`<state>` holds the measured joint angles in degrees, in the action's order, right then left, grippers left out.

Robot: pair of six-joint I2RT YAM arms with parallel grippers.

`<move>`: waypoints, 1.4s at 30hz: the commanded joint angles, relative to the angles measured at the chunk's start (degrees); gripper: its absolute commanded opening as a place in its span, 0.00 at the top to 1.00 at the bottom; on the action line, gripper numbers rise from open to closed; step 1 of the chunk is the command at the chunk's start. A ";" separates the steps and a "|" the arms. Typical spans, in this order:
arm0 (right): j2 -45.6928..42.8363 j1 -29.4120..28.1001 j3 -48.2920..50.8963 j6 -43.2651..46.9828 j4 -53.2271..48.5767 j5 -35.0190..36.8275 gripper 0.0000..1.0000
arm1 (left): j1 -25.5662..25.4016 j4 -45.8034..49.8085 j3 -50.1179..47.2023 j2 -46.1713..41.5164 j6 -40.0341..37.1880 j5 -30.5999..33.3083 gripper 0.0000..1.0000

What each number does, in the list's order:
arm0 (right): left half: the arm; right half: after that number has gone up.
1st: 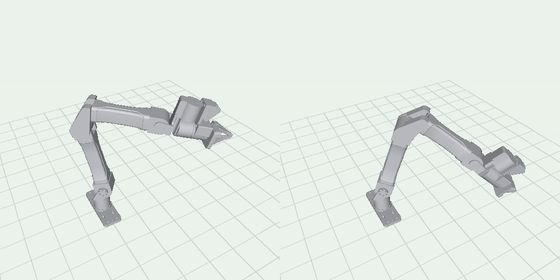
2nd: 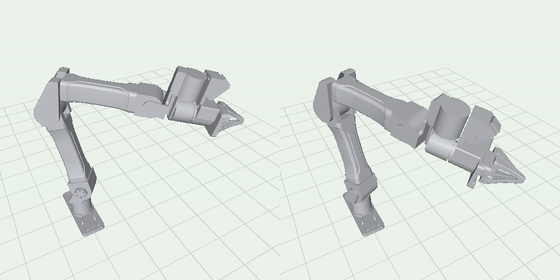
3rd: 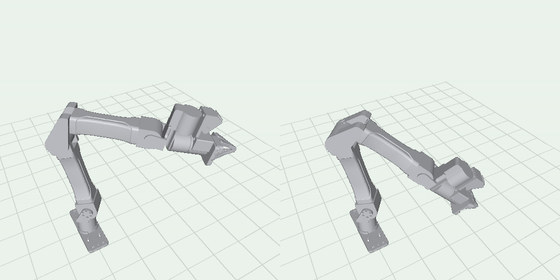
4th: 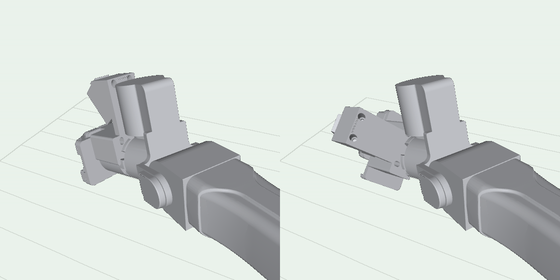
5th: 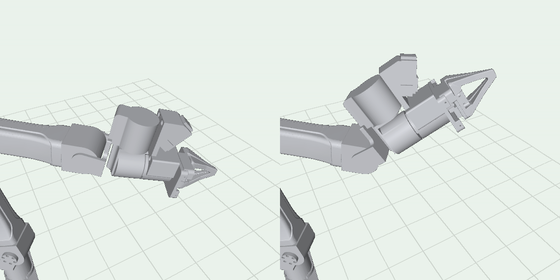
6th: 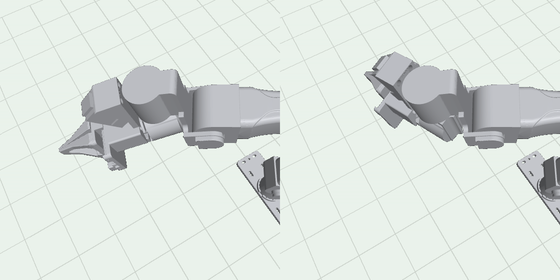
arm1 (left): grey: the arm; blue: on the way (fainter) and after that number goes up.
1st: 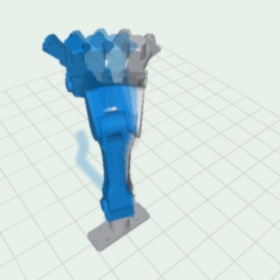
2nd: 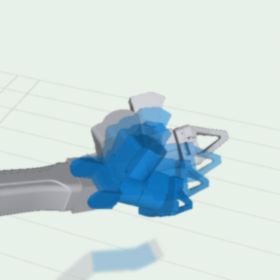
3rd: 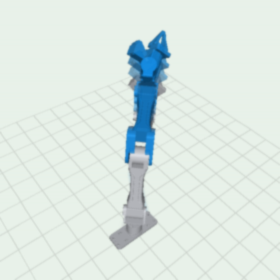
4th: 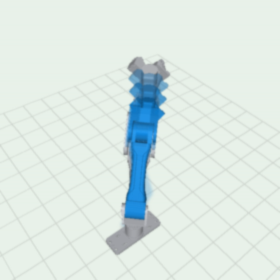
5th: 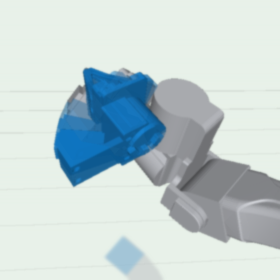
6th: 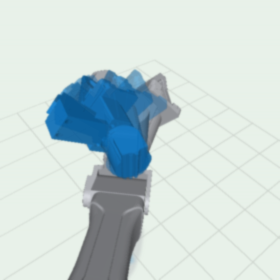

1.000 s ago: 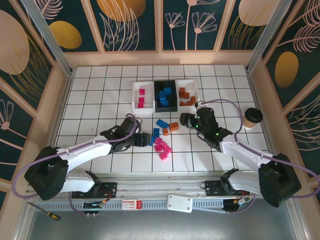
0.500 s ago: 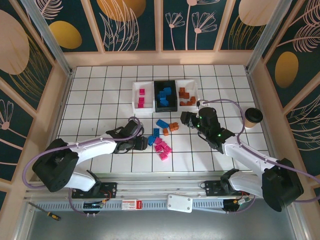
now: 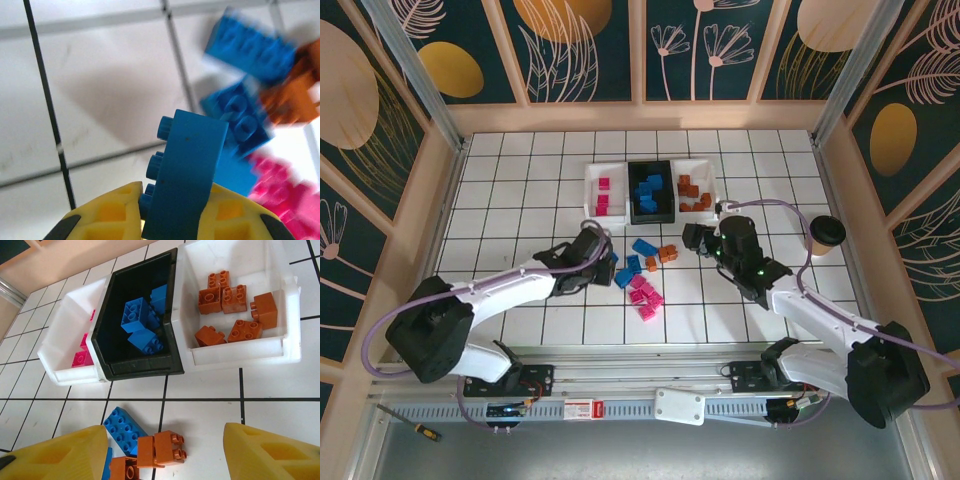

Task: Sort the legos into containers by color
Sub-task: Pick up the lego from the middle-left of the table, then place the lego in the container.

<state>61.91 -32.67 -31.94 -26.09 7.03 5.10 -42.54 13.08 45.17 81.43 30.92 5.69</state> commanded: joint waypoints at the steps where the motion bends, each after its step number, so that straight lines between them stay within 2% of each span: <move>1: -0.92 -0.12 0.91 -0.71 0.22 1.33 0.37 | -0.16 -0.38 9.94 3.21 -3.53 3.44 1.00; 5: -0.04 -0.11 1.33 -0.80 -0.19 0.21 0.37 | 1.98 -1.61 24.18 15.16 -5.70 2.82 1.00; 9: 1.91 -0.34 2.64 -0.59 0.77 -3.91 0.37 | 5.22 -0.85 37.24 27.87 -6.41 1.23 1.00; 11: 4.06 -0.98 3.28 -0.62 1.91 -5.89 0.37 | 6.07 0.46 43.40 33.15 -6.46 0.36 1.00; 15: 10.64 -3.96 2.68 -0.51 4.48 -4.73 0.34 | 6.59 3.70 52.12 40.01 -6.98 1.55 0.98; 17: 14.83 -5.53 1.12 -0.15 5.94 -4.49 0.33 | 7.36 4.82 54.61 41.78 -6.52 1.79 0.84; 19: 18.55 -5.74 -0.55 0.24 7.08 -4.49 0.31 | 7.94 4.44 55.10 41.39 -6.07 0.72 0.65; 20: 20.32 -5.74 -1.27 0.31 7.65 -4.53 0.31 | 8.00 4.03 55.00 40.53 -6.04 0.23 0.55; 22: 22.84 -5.66 -2.58 0.82 8.52 -4.51 0.31 | 7.88 2.87 54.13 37.80 -5.66 -1.49 0.42; 25: 25.40 -5.73 -4.64 1.25 8.97 -2.76 0.31 | 7.49 -0.25 49.85 31.67 -4.76 -4.33 0.30; 28: 27.24 -5.57 -6.74 0.86 8.57 -0.35 0.31 | 5.78 -3.10 43.28 24.86 -4.72 -4.61 0.21; 32: 31.45 -5.22 -10.45 0.62 2.86 2.76 0.33 | 3.53 -5.94 33.99 18.70 -3.25 -4.20 0.16; 36: 32.94 -4.56 -9.57 -1.09 -0.92 5.17 0.38 | 3.52 -8.94 24.41 12.18 -1.44 -4.36 0.14; 38: 30.45 -4.29 -7.27 -2.60 -2.49 8.09 0.41 | 3.52 -9.53 20.34 9.15 -0.99 -4.33 0.13; 42: 20.91 -2.95 -1.97 -5.44 -5.93 13.04 0.41 | 3.54 -10.48 13.67 4.10 0.33 -4.81 0.13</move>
<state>88.31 -36.86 -37.34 -28.58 7.94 11.49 -39.27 4.95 61.69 89.43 29.28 1.74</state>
